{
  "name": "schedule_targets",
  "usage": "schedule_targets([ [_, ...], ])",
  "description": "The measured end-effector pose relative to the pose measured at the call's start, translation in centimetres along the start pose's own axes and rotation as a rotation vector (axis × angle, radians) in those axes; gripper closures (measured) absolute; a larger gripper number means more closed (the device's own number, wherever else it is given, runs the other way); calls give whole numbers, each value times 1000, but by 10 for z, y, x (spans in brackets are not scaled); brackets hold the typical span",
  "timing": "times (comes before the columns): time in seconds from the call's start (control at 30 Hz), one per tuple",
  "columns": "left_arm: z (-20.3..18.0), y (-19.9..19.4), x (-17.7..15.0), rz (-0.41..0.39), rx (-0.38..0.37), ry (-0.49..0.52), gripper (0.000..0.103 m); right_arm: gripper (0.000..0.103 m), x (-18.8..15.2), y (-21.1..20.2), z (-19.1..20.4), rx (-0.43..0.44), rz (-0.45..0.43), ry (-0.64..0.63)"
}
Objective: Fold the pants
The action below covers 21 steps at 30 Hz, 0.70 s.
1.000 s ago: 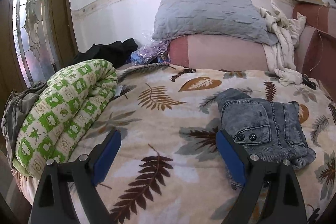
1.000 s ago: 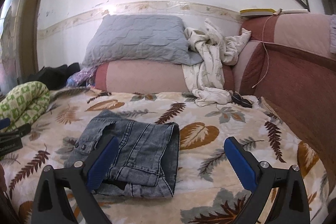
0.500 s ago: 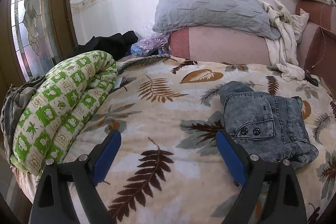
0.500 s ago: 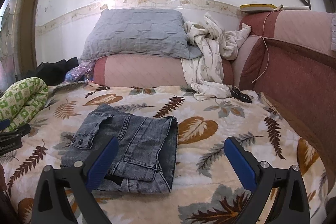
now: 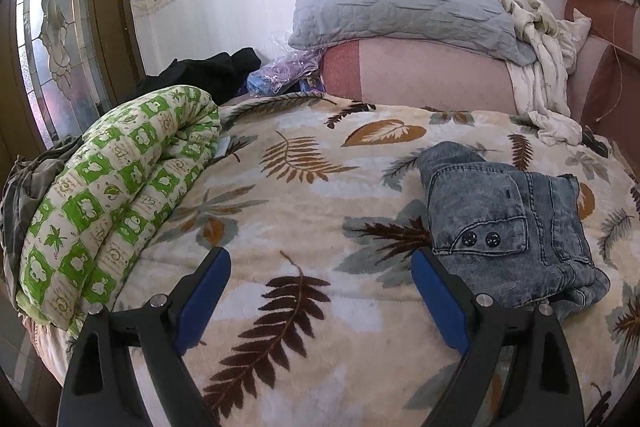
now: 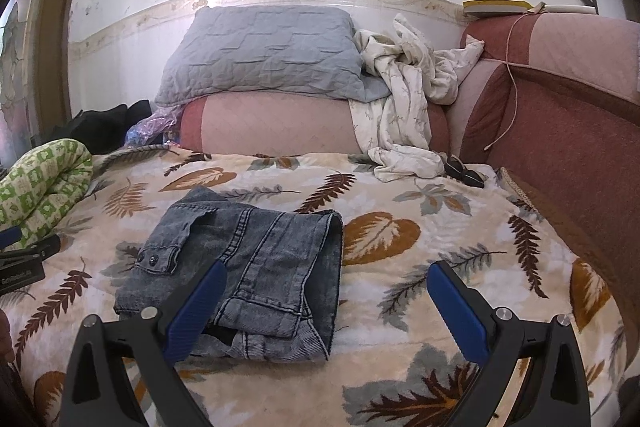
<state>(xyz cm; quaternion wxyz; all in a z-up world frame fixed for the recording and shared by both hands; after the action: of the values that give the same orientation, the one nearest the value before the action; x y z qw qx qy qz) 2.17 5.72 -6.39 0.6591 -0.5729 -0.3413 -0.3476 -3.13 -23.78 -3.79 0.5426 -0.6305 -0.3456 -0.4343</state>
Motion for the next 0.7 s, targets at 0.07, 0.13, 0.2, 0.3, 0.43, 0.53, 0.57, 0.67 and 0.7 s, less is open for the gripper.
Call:
schedule_targets([
  [0.07, -1, 1, -1, 5, 1, 5, 11, 1, -2, 1, 3, 5, 9, -8],
  [0.13, -2, 2, -2, 12, -1, 8, 11, 1, -3, 2, 5, 9, 11, -15],
  [0.2, -2, 1, -2, 13, -3, 7, 11, 1, -3, 2, 7, 13, 13, -24],
  [0.3, -1, 2, -2, 13, 0, 7, 11, 1, -4, 2, 9, 17, 14, -30],
  [0.43, -2, 2, -2, 12, -1, 7, 11, 1, -4, 3, 9, 19, 16, -30],
  [0.53, -2, 2, -2, 17, -1, 5, 11, 1, -4, 3, 9, 23, 20, -27],
  [0.57, -2, 2, -2, 18, -2, 5, 11, 1, -4, 4, 9, 25, 21, -26],
  [0.67, -2, 1, -2, 18, -2, 5, 11, 1, -5, 4, 10, 25, 25, -29],
  [0.7, -2, 1, -2, 17, -1, 6, 11, 1, -5, 4, 10, 26, 24, -28],
])
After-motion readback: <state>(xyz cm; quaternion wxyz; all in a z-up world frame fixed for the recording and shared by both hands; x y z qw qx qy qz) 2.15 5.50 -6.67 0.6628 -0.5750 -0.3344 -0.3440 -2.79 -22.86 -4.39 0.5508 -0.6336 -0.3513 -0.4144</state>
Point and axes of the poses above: each gripper's, at about its wrist camera, not at the fingertips, and y roughly the way its jaws point, z to its left, x to its top, the point moved 8 cm from there along y, roughly the way its jaws point, and after that the axes turned 7 degrees about -z, right-handed, at the moved point
